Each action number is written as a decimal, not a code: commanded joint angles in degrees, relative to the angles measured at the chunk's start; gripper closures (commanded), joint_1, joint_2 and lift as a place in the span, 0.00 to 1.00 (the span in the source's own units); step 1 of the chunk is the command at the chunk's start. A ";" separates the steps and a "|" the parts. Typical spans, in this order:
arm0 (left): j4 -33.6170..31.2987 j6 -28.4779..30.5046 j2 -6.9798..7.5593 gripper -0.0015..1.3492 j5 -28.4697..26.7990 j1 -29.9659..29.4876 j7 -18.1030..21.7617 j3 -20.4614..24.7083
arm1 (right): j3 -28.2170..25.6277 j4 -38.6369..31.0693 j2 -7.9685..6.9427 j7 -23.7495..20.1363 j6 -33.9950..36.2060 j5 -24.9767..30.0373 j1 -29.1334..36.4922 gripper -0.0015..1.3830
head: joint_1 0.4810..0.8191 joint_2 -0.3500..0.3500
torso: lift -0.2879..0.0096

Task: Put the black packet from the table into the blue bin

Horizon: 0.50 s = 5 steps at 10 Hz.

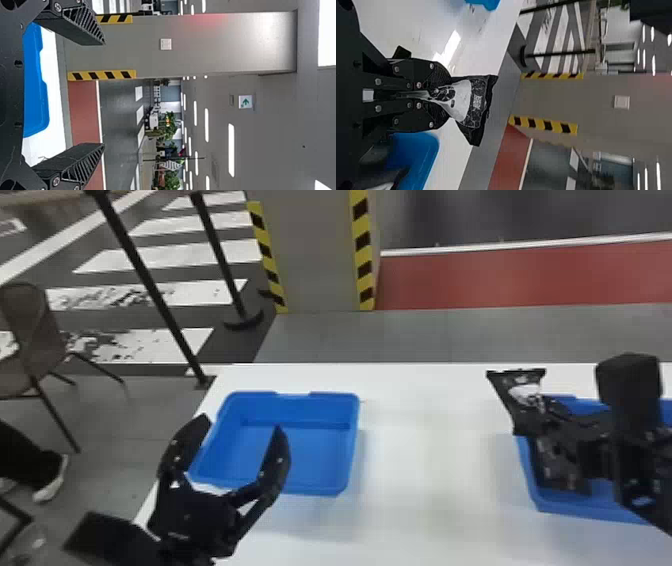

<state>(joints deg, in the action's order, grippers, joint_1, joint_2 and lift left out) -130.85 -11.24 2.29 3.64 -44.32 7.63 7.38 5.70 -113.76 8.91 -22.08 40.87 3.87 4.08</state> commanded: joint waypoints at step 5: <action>0.00 -0.71 0.09 0.09 0.13 -0.39 0.02 -0.07 | -21.93 -3.59 -2.41 0.98 2.01 6.41 8.99 0.26 | 0.63 0.31 | 0.60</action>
<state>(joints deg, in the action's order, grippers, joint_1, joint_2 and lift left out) -130.85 -11.71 2.37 3.71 -44.69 7.63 7.32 -15.62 -117.35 6.47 -21.09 42.83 10.32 12.88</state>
